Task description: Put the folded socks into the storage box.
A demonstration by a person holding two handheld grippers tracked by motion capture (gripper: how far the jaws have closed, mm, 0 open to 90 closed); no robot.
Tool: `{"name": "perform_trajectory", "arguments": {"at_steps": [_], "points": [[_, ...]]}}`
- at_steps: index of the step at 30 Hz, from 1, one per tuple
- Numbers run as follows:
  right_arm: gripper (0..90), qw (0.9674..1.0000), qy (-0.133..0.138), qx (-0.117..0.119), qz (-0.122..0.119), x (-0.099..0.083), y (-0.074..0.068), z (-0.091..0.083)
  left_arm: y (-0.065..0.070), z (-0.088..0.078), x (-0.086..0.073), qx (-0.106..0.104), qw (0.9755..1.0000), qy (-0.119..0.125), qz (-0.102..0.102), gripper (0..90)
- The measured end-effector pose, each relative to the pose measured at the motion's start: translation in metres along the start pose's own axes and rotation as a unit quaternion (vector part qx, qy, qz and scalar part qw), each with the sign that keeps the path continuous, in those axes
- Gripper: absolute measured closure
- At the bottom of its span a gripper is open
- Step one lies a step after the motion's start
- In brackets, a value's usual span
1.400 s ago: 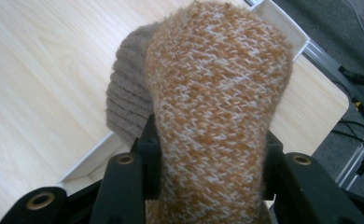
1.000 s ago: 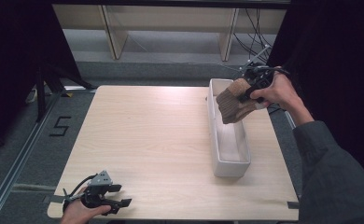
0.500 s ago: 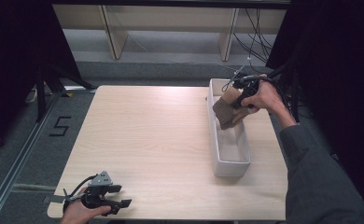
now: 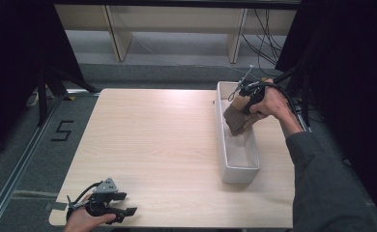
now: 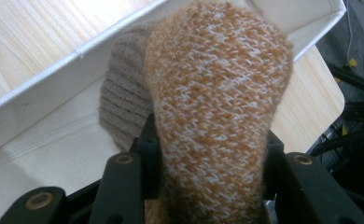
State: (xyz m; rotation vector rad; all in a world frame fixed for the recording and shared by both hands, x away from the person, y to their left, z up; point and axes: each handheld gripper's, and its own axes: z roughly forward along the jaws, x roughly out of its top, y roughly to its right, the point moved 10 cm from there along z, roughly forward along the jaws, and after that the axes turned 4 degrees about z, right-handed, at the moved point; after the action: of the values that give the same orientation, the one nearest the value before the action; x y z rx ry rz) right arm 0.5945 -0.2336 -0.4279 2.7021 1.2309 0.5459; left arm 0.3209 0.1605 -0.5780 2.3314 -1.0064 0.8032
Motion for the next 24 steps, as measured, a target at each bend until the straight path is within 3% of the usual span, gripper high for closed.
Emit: {"name": "perform_trajectory", "arguments": {"at_steps": [8,10,13,16,17,22,24], "points": [[56.6,0.9987,0.008,0.004,-0.05,-0.003,-0.021,0.009,0.002,0.001,0.0,0.0,1.0,0.003,-0.005,28.5],[56.1,0.9973,0.013,0.012,-0.071,-0.004,-0.026,0.008,0.001,0.002,0.0,0.001,1.0,0.001,-0.002,28.5],[55.4,0.9965,0.019,0.023,-0.078,-0.008,-0.039,0.007,0.002,0.002,0.0,-0.003,1.0,0.0,-0.002,28.5],[55.0,0.9936,0.02,0.03,-0.107,-0.012,-0.05,0.011,0.002,0.001,-0.001,-0.002,1.0,-0.006,0.004,28.5],[54.9,0.9937,0.019,0.032,-0.106,-0.014,-0.052,0.012,0.004,0.002,0.001,-0.003,1.0,0.003,-0.004,28.4],[53.3,0.9904,0.024,0.051,-0.126,-0.021,-0.065,0.017,0.003,0.002,0.0,-0.002,1.0,0.001,-0.002,28.4],[50.1,0.9907,0.026,0.057,-0.121,-0.022,-0.068,0.018,0.003,0.002,0.001,-0.003,1.0,0.001,-0.002,28.4]]}}
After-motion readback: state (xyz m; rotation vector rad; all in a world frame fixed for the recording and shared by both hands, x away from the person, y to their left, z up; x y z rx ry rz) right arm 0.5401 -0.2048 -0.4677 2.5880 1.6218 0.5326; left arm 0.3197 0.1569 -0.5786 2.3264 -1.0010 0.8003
